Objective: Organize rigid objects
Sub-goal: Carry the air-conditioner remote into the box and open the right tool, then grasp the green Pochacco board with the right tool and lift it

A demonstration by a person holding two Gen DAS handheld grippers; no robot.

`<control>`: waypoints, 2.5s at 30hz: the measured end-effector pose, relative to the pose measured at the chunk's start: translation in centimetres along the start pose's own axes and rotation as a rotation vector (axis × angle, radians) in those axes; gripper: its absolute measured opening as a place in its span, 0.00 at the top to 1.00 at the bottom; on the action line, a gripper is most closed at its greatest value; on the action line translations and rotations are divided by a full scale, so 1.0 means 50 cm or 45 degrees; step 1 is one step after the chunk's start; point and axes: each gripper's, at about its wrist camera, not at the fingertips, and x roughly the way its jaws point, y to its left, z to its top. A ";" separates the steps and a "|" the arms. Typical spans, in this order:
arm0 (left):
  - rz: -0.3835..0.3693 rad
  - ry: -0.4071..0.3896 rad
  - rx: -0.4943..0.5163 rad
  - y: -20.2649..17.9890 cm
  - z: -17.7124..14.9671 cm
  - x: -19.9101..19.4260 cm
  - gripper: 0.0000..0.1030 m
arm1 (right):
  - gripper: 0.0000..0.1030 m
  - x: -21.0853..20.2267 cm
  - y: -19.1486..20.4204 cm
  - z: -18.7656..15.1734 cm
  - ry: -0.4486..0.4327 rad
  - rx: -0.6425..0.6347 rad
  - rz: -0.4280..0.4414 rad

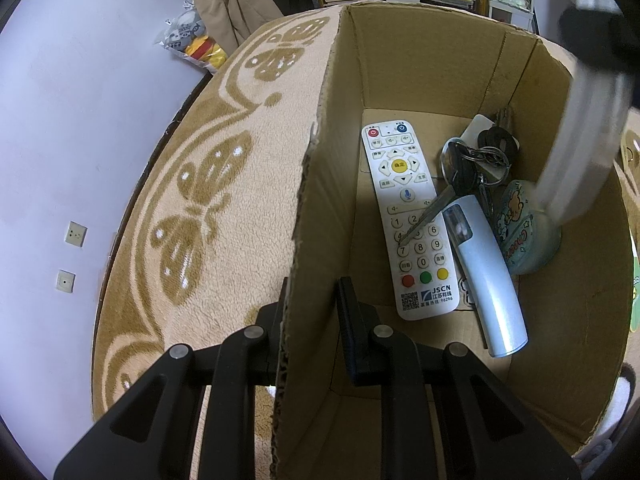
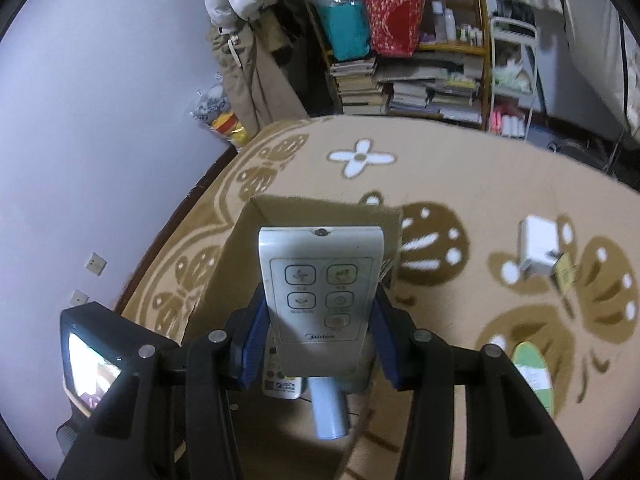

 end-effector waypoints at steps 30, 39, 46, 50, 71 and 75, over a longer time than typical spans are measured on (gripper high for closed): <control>-0.036 -0.003 -0.005 -0.001 0.008 0.007 0.81 | 0.14 -0.039 -0.063 0.030 -0.083 0.005 -0.025; -0.025 -0.004 0.003 -0.009 0.010 0.004 0.81 | 0.13 -0.050 -0.177 -0.016 -0.019 0.040 -0.183; -0.031 -0.003 -0.003 -0.002 0.014 0.002 0.81 | 0.13 -0.048 -0.244 -0.059 0.008 0.104 -0.241; -0.027 -0.004 0.001 0.001 0.015 0.001 0.81 | 0.13 -0.035 -0.275 -0.091 0.041 0.128 -0.287; -0.025 -0.003 0.001 0.003 0.011 0.005 0.80 | 0.27 0.034 -0.383 -0.185 0.285 0.289 -0.413; -0.019 -0.003 0.005 0.002 0.011 0.007 0.80 | 0.32 0.029 -0.378 -0.189 0.287 0.275 -0.432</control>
